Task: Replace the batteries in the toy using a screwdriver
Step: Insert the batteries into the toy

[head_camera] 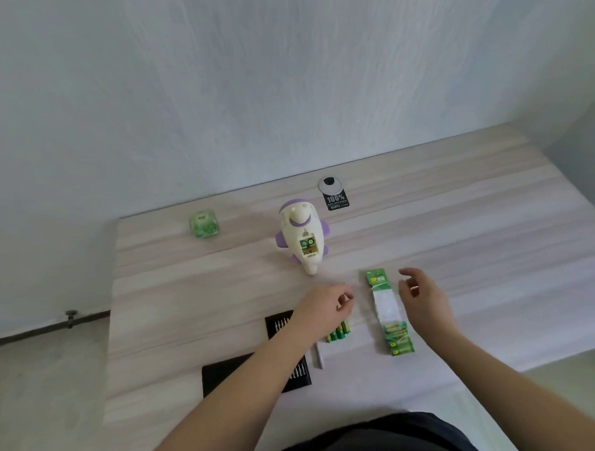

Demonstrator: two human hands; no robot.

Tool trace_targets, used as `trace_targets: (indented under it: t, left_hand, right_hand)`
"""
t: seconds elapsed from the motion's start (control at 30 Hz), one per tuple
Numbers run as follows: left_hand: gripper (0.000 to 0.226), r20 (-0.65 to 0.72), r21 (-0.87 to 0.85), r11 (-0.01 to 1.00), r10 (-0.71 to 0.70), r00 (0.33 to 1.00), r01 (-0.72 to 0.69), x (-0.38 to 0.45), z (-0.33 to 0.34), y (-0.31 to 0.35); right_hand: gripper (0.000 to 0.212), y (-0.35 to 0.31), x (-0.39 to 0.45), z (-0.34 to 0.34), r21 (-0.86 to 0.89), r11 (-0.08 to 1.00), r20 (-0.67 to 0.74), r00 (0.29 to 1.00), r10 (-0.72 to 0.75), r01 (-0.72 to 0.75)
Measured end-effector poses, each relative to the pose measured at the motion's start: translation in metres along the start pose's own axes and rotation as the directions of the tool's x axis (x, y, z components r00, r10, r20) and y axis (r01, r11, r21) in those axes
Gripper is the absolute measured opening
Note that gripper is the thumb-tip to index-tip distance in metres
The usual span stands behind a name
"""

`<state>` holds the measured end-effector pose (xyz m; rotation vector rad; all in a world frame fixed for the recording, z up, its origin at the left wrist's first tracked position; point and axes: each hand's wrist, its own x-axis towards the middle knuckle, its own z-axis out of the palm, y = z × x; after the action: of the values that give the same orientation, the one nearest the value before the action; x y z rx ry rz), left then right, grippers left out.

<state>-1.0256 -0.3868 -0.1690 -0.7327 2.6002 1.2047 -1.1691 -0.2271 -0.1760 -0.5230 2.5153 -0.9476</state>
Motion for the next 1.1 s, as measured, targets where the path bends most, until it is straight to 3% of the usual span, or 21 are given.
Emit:
trace_targets:
  t: [0.1,0.2,0.27,0.37,0.53,0.67,0.93,1.1]
  left_hand:
    - [0.019,0.249,-0.057,0.996,-0.057,0.967,0.073,0.003,0.028,0.009]
    - [0.022,0.263,-0.066,0.989,-0.111,0.958,0.133,0.005,0.053,0.017]
    - [0.024,0.203,-0.056,0.984,-0.155,0.967,0.169,0.008,0.066,0.024]
    - [0.03,0.126,-0.072,0.977,-0.188,0.974,0.198,0.015,0.08,0.035]
    - [0.058,0.149,-0.005,0.977,-0.209,0.967,0.212,0.025,0.093,0.041]
    - [0.061,0.103,0.022,0.978,-0.21,0.972,0.209,0.028,0.104,0.045]
    - [0.055,0.052,0.013,0.976,-0.217,0.975,0.217,0.027,0.11,0.046]
    - [0.06,0.049,-0.001,0.974,-0.228,0.972,0.229,0.027,0.108,0.045]
  right_hand:
    - [0.023,0.034,-0.008,-0.001,0.078,0.982,0.034,0.985,0.168,-0.17]
    - [0.019,0.056,-0.012,0.003,0.082,0.96,0.192,0.949,0.25,-0.269]
    - [0.017,0.065,-0.011,0.003,0.016,0.968,0.261,0.935,0.239,-0.252]
    - [0.021,0.073,-0.004,0.0,-0.083,0.984,0.321,0.931,0.174,-0.155]
    - [0.021,0.075,0.003,-0.002,-0.233,0.97,0.472,0.88,0.056,0.064]
    - [0.028,0.072,0.01,-0.004,-0.299,0.935,0.537,0.843,0.001,0.189]
    - [0.032,0.068,0.025,-0.007,-0.401,0.768,0.694,0.713,-0.101,0.499]
    - [0.034,0.06,0.032,-0.005,-0.432,0.659,0.739,0.661,-0.133,0.616]
